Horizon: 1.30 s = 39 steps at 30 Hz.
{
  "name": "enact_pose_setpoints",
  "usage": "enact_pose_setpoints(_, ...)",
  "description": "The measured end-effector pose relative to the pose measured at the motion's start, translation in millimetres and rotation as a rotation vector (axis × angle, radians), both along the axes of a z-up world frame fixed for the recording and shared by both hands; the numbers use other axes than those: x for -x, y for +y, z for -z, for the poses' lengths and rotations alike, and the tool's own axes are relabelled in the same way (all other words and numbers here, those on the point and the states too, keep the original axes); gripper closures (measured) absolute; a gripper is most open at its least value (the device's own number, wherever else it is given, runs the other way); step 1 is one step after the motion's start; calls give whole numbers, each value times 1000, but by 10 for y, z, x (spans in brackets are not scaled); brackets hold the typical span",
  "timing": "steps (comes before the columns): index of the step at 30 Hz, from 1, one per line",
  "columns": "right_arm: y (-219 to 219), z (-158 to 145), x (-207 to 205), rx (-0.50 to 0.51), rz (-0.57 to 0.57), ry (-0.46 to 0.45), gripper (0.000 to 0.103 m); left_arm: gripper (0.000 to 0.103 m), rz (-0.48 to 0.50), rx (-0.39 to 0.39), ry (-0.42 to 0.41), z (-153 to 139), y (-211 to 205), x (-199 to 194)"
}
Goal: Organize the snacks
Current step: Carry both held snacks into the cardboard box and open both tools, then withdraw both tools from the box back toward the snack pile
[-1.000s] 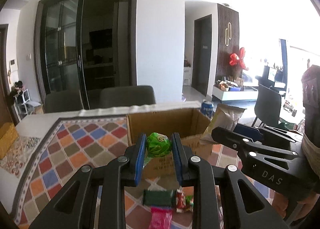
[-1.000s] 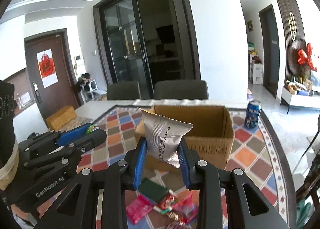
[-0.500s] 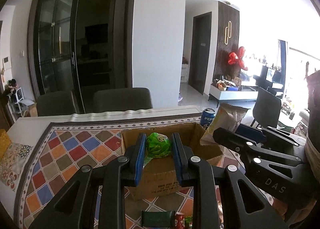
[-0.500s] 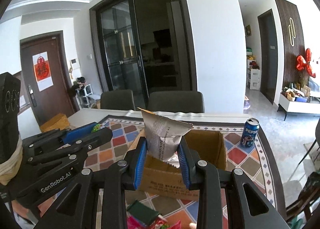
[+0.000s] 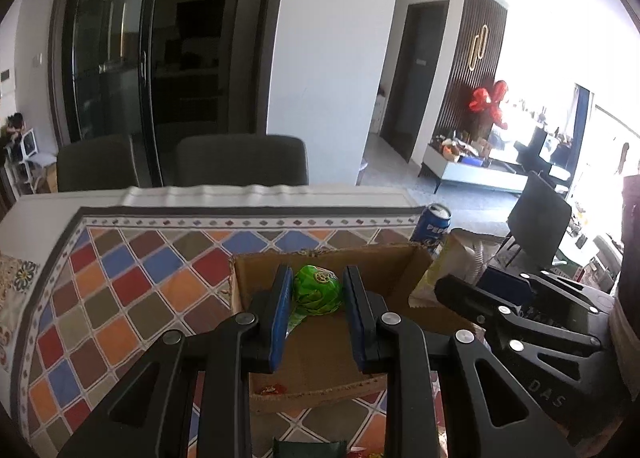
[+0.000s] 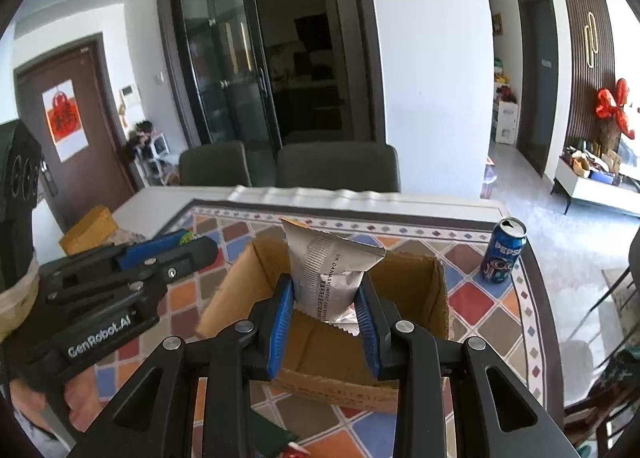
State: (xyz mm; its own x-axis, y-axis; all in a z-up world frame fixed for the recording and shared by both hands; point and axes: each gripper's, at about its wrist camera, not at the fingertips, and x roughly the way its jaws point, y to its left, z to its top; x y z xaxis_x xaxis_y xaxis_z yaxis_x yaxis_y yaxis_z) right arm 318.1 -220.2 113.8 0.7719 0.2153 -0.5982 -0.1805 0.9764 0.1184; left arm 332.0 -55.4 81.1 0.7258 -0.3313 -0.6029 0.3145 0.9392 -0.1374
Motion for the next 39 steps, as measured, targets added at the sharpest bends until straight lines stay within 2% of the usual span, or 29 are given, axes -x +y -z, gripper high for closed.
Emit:
enact_pose_setpoints(7,-39,143,-214,2,19,62,71,75,-23,-8,61,139,-82,-257)
enact_pose_setpoints(9,-61,172,-270,-2,25,81,70,63,-50,-28,65,144,-85,-272)
enact_pose_setpoints(10,-79,182,-295,-3,34,87,68,57,-64,-36,64,142,-75,-260)
enact_pose_setpoints(12,-106,196,-305,12,58,89,57,57,-69,-52,59,130,-61,-215)
enact_pose_setpoints(14,-122,197,-257,20,68,77,55,56,-76,-77,55,124,-47,-178)
enact_pose_setpoints(21,-133,154,-53,-9,45,54,55,53,-75,-153,-12,23,-41,95)
enact_pose_setpoints(28,-90,94,204,-14,22,31,55,52,-64,-157,-24,-25,14,389)
enact_pose_setpoints(39,-2,100,647,-13,-32,6,55,43,-53,-206,-83,-19,80,961)
